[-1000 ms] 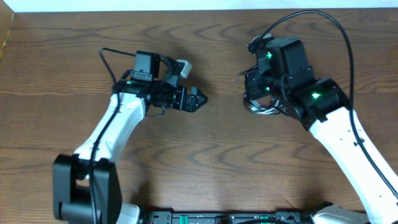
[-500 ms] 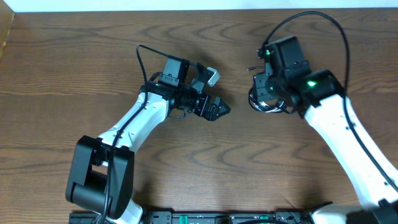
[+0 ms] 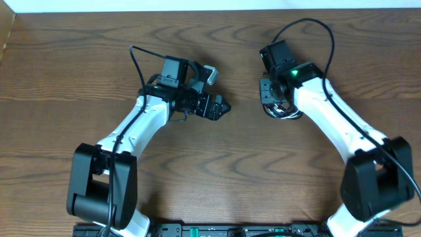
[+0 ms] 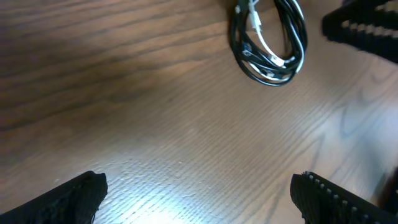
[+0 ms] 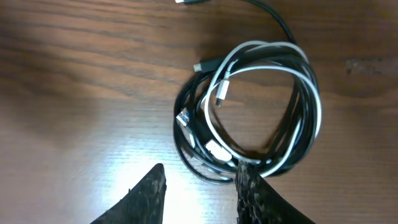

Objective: Untangle cables

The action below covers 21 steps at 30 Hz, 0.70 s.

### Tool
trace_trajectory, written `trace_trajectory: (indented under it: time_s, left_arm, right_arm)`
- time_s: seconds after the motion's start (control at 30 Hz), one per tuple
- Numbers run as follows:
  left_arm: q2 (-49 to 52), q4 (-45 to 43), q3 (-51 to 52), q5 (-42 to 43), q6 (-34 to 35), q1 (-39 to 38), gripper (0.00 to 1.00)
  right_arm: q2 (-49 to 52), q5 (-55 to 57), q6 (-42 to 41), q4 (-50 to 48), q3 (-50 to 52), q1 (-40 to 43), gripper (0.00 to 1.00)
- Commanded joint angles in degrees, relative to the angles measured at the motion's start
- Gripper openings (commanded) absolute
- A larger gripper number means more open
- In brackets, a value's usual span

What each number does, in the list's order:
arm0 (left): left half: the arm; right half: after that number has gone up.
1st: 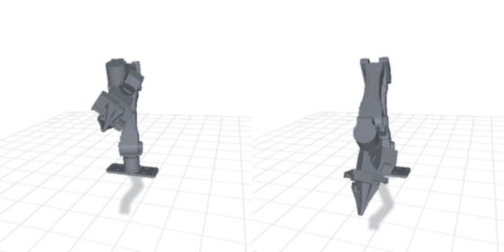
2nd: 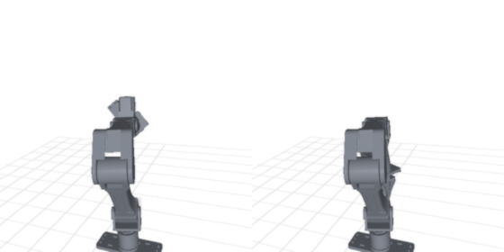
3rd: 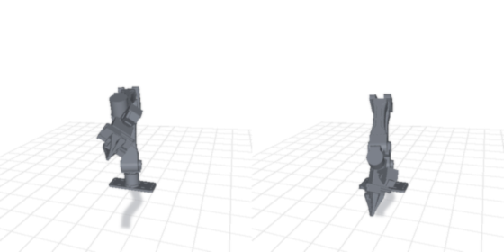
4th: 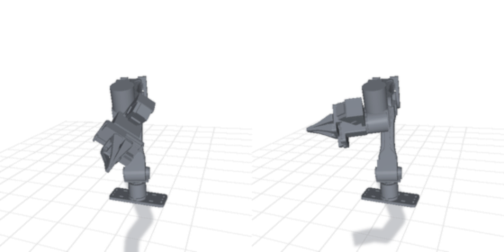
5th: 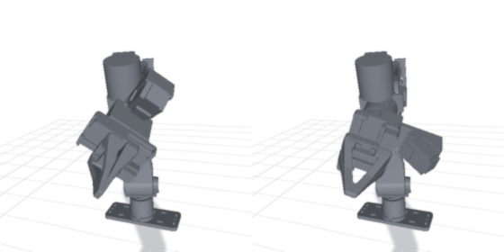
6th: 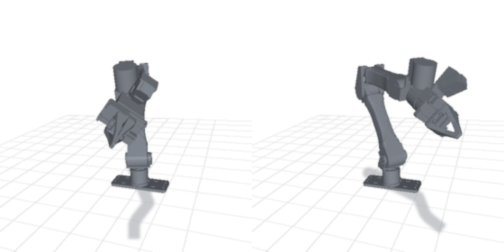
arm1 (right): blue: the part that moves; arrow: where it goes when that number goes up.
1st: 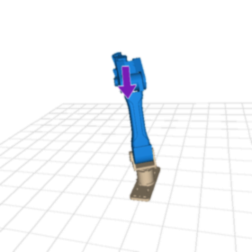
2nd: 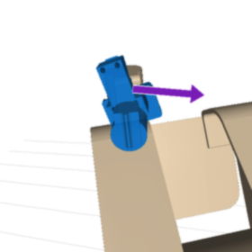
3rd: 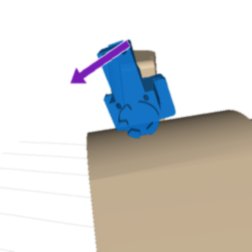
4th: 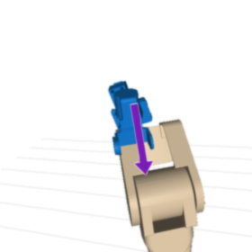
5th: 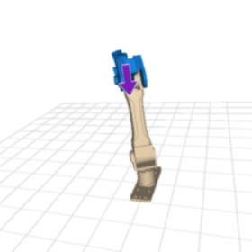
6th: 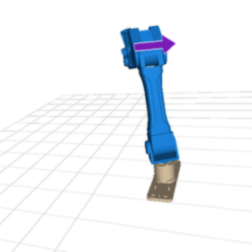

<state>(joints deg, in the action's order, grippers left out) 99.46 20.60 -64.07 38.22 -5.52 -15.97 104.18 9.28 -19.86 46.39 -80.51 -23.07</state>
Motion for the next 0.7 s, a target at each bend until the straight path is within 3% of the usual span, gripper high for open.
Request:
trace_trajectory:
  time_s: [0.0, 0.67]
  left_arm:
    - [-0.02, 0.07, 0.44, -0.79, 0.66, 0.15, 0.99]
    - [-0.02, 3.32, 0.44, -0.79, -0.04, 0.15, 0.99]
  right_arm:
    - [2.89, 1.75, -2.45, -1.14, 0.35, 1.03, 0.34]
    - [10.49, 2.40, -4.98, -6.80, 0.37, 3.39, 0.28]
